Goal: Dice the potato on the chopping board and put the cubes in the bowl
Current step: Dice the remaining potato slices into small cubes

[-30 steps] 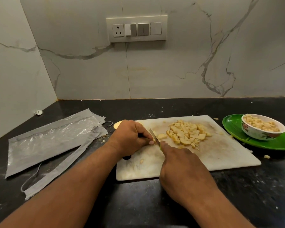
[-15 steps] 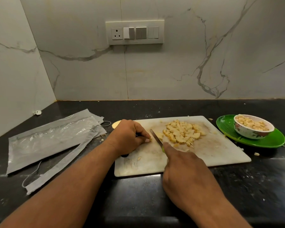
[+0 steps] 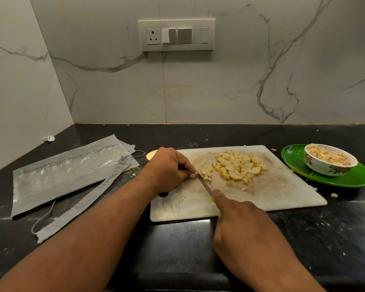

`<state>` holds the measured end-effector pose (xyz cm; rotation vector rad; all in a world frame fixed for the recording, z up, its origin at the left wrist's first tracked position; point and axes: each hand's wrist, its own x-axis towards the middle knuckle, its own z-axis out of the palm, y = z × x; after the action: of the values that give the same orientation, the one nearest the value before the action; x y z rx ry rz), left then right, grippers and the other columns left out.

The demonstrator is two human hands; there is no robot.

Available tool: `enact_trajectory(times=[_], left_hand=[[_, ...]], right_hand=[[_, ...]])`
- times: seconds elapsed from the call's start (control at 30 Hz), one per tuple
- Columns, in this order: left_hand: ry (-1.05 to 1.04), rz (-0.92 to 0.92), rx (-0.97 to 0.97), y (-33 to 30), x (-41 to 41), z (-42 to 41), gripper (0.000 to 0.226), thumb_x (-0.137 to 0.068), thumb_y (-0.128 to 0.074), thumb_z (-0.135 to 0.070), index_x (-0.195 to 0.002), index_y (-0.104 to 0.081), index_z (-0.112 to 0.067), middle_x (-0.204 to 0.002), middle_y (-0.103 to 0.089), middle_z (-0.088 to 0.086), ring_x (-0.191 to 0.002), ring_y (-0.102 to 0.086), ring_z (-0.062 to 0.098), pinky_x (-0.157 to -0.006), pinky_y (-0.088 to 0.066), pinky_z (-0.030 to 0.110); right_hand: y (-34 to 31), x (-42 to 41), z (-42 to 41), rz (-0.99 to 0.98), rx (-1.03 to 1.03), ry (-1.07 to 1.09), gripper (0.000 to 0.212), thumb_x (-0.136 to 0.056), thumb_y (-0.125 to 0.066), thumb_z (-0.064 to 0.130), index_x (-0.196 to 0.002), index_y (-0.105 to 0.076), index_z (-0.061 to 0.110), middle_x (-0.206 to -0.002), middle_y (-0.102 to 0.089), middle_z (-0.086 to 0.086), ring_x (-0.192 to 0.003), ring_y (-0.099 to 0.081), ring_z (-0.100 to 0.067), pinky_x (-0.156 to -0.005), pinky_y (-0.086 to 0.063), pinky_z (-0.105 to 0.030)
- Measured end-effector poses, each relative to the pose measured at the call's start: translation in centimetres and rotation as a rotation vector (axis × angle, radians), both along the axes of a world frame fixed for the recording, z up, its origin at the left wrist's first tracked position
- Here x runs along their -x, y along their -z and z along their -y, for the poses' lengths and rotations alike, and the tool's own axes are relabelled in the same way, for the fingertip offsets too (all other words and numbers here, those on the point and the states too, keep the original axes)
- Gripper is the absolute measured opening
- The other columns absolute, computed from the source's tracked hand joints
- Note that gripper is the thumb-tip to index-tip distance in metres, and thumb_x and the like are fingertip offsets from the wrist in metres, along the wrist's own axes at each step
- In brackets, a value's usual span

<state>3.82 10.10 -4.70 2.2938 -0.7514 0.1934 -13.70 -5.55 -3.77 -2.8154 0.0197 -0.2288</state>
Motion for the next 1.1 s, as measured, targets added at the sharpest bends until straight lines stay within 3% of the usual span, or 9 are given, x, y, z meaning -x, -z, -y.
enact_trajectory(times=[0.2,0.33,0.43,0.53,0.67,0.77,0.9,1.0,1.1], left_hand=[[0.015,0.020,0.047,-0.2,0.3,-0.1,0.019,-0.078,-0.091,-0.028,-0.093,-0.082,-0.032,-0.090,-0.074,-0.013,-0.077,-0.068,0.008,-0.075,-0.062,0.029],[0.143,0.011,-0.087,-1.2,0.4,1.0,0.035,-0.086,-0.083,-0.026,-0.118,-0.076,-0.038,-0.128,-0.065,-0.019,-0.117,-0.058,0.004,-0.094,-0.053,0.025],[0.199,0.016,-0.289,-1.7,0.3,2.7,0.040,-0.093,-0.075,-0.035,-0.131,-0.068,-0.041,-0.145,-0.055,-0.021,-0.134,-0.043,0.003,-0.109,-0.037,0.029],[0.212,-0.022,-0.337,-1.7,-0.1,3.5,0.031,-0.095,-0.073,-0.039,-0.125,-0.072,-0.042,-0.136,-0.063,-0.022,-0.124,-0.051,0.000,-0.108,-0.041,0.028],[0.128,-0.044,-0.272,-1.3,-0.7,3.4,0.011,-0.092,-0.075,-0.038,-0.102,-0.080,-0.041,-0.108,-0.071,-0.022,-0.098,-0.063,0.004,-0.088,-0.057,0.032],[0.004,0.015,-0.268,-1.3,-0.6,3.6,0.014,-0.094,-0.073,-0.038,-0.104,-0.081,-0.033,-0.105,-0.072,-0.016,-0.087,-0.060,0.008,-0.076,-0.048,0.024],[-0.080,0.036,-0.266,-1.0,-0.1,3.5,0.023,-0.090,-0.074,-0.051,-0.103,-0.081,-0.033,-0.104,-0.071,-0.014,-0.087,-0.058,0.008,-0.077,-0.047,0.025],[0.022,-0.093,-0.228,-1.5,-0.2,2.0,0.037,-0.083,-0.076,-0.063,-0.113,-0.077,-0.042,-0.110,-0.070,-0.015,-0.094,-0.061,0.007,-0.080,-0.051,0.026],[0.137,-0.225,-0.291,-2.3,-0.7,0.2,0.043,-0.080,-0.082,-0.054,-0.121,-0.070,-0.052,-0.124,-0.066,-0.016,-0.105,-0.062,0.006,-0.093,-0.054,0.028]], right_hand=[[-1.5,0.0,1.9,0.204,-0.074,0.085,0.058,-0.100,-0.036,0.024,-0.156,-0.026,0.033,-0.118,-0.066,0.003,-0.098,-0.057,-0.017,-0.084,-0.045,-0.033],[-1.6,-2.1,3.2,0.269,-0.117,0.126,0.054,-0.100,-0.040,0.023,-0.153,-0.038,0.028,-0.121,-0.068,-0.001,-0.105,-0.060,-0.020,-0.086,-0.047,-0.034],[-1.3,-2.7,3.4,0.337,-0.167,0.133,0.052,-0.100,-0.042,0.024,-0.152,-0.040,0.028,-0.114,-0.071,0.000,-0.090,-0.059,-0.016,-0.075,-0.046,-0.032],[-1.0,-2.7,3.6,0.343,-0.221,0.137,0.051,-0.101,-0.043,0.024,-0.151,-0.041,0.029,-0.115,-0.070,0.002,-0.083,-0.052,-0.010,-0.073,-0.042,-0.029],[-0.8,-2.8,4.0,0.258,-0.257,0.150,0.051,-0.100,-0.044,0.025,-0.151,-0.042,0.031,-0.137,-0.061,0.001,-0.114,-0.059,-0.018,-0.094,-0.046,-0.032],[-0.8,-2.6,4.1,0.208,-0.276,0.144,0.050,-0.100,-0.045,0.025,-0.150,-0.043,0.032,-0.147,-0.053,0.005,-0.130,-0.050,-0.016,-0.105,-0.040,-0.029],[-1.0,-2.5,4.4,0.177,-0.290,0.134,0.050,-0.101,-0.044,0.025,-0.150,-0.043,0.033,-0.151,-0.048,0.009,-0.137,-0.044,-0.013,-0.110,-0.035,-0.028],[-1.1,-2.4,4.3,0.164,-0.292,0.110,0.049,-0.102,-0.043,0.025,-0.151,-0.041,0.034,-0.152,-0.046,0.011,-0.137,-0.043,-0.011,-0.109,-0.034,-0.026],[-1.0,-2.5,4.3,0.158,-0.270,0.104,0.049,-0.102,-0.042,0.026,-0.151,-0.041,0.035,-0.151,-0.047,0.011,-0.133,-0.046,-0.011,-0.108,-0.036,-0.027]])
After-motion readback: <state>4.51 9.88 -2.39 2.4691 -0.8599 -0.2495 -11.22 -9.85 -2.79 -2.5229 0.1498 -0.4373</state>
